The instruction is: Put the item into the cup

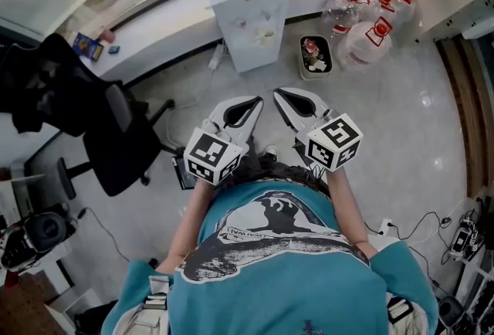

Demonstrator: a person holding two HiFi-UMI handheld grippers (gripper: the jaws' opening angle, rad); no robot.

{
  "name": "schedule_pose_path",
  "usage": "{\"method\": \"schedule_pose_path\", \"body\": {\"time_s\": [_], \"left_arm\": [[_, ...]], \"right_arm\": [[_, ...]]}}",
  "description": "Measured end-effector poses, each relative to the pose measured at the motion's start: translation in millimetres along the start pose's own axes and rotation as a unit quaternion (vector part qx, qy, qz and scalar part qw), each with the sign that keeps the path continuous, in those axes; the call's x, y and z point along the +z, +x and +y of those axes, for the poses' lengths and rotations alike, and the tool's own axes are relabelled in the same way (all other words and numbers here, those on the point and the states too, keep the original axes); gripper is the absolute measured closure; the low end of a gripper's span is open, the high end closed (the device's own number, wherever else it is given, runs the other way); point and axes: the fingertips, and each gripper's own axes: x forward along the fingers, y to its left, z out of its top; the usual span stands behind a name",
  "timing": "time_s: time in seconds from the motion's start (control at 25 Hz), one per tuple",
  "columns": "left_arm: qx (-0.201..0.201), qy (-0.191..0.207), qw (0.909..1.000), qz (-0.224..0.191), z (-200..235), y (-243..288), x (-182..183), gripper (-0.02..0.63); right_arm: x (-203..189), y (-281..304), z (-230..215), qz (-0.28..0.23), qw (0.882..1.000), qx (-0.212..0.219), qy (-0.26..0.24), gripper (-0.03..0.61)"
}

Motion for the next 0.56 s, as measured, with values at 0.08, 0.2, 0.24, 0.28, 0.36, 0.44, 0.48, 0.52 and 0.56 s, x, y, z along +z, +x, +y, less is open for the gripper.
{"method": "schedule_pose_path", "body": {"time_s": [0.08,0.2,0.24,0.28,0.36,0.44,0.48,0.52,0.56], "left_arm": [[-0.002,0.0,1.0,0.001,0.0,-0.1,-0.3,0.604],[-0.004,0.0,1.0,0.002,-0.2,-0.2,-1.4,0.604],[-0.004,0.0,1.0,0.003,-0.6,-0.3,-2.0,0.604],[-0.005,0.0,1.0,0.003,-1.0,-0.4,-2.5,0.604],[-0.005,0.0,1.0,0.004,-1.5,0.2,-3.0,0.604],[-0.006,0.0,1.0,0.005,-1.3,0.8,-2.8,0.604],[-0.006,0.0,1.0,0.005,-1.1,0.9,-2.7,0.603],[-0.006,0.0,1.0,0.006,-0.8,1.0,-2.5,0.604],[-0.006,0.0,1.0,0.006,-0.5,0.9,-2.5,0.604]], "right_arm": [[-0.8,1.2,0.9,0.002,1.0,0.001,0.0,0.578],[-2.1,2.3,1.8,0.005,1.0,0.002,0.0,0.578],[-2.5,2.4,2.1,0.005,1.0,0.002,0.0,0.578],[-2.9,2.2,2.3,0.006,1.0,0.002,0.0,0.578],[-3.3,2.0,1.9,0.007,1.0,0.002,0.001,0.578],[-3.5,2.3,0.9,0.008,1.0,0.002,0.002,0.578],[-3.7,2.7,0.5,0.008,1.0,0.001,0.003,0.578],[-3.9,3.1,0.2,0.009,1.0,0.001,0.004,0.578],[-4.2,3.6,-0.2,0.009,1.0,0.001,0.005,0.578]]}}
